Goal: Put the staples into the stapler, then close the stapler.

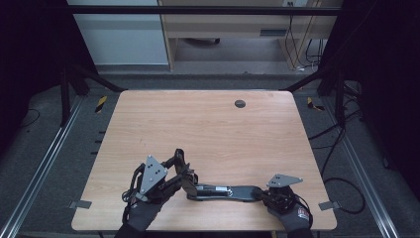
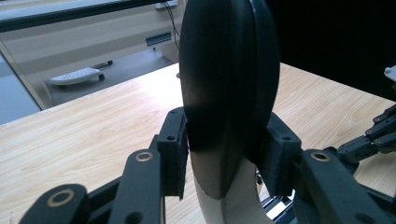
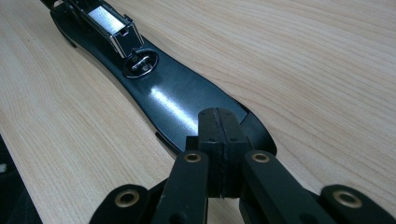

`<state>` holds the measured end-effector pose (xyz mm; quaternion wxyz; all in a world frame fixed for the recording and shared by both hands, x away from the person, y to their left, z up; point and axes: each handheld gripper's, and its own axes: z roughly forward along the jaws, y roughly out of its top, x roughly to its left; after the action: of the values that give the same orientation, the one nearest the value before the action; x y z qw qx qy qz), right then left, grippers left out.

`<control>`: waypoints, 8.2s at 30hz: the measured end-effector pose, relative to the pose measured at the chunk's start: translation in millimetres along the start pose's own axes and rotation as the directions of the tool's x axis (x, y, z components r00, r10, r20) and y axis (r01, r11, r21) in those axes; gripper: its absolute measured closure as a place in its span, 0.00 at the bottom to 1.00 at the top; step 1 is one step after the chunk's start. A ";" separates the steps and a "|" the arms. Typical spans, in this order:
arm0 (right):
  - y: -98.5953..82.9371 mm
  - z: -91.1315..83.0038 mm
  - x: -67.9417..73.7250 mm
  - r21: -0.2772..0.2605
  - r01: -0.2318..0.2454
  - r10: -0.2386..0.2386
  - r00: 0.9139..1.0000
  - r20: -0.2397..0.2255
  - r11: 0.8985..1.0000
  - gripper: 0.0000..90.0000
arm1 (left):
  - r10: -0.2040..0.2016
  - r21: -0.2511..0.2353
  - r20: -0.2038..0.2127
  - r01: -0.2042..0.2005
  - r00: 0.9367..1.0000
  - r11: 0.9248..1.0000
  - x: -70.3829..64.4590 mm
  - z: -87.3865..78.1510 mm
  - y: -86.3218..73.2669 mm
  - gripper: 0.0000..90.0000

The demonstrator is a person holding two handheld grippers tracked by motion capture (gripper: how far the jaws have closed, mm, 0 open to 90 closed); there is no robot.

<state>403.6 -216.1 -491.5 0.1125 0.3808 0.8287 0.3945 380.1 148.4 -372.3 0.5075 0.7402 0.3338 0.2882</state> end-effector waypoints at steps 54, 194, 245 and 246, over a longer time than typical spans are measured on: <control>0.4 0.5 1.0 0.001 -0.010 0.010 1.000 -0.009 1.000 1.00 | 0.116 0.019 -0.027 -0.116 0.993 0.993 -30.5 18.1 11.4 0.64; 0.2 0.7 4.7 -0.003 -0.011 0.011 1.000 0.025 1.000 1.00 | 0.502 0.099 -0.132 -0.492 0.855 0.865 -123.6 77.6 -1.2 0.63; -0.4 1.0 3.7 -0.009 -0.005 0.005 1.000 0.024 1.000 1.00 | 0.633 0.148 -0.145 -0.616 0.761 0.774 -152.2 101.4 -20.8 0.62; -0.4 0.9 3.9 -0.009 -0.006 0.007 1.000 0.023 1.000 1.00 | 0.635 0.148 -0.145 -0.618 0.759 0.772 -152.6 101.8 -21.3 0.62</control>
<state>401.2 -212.9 -491.8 0.1227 0.3875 0.8243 0.3942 360.5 -23.0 -438.2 0.3139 0.8012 0.1260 0.4937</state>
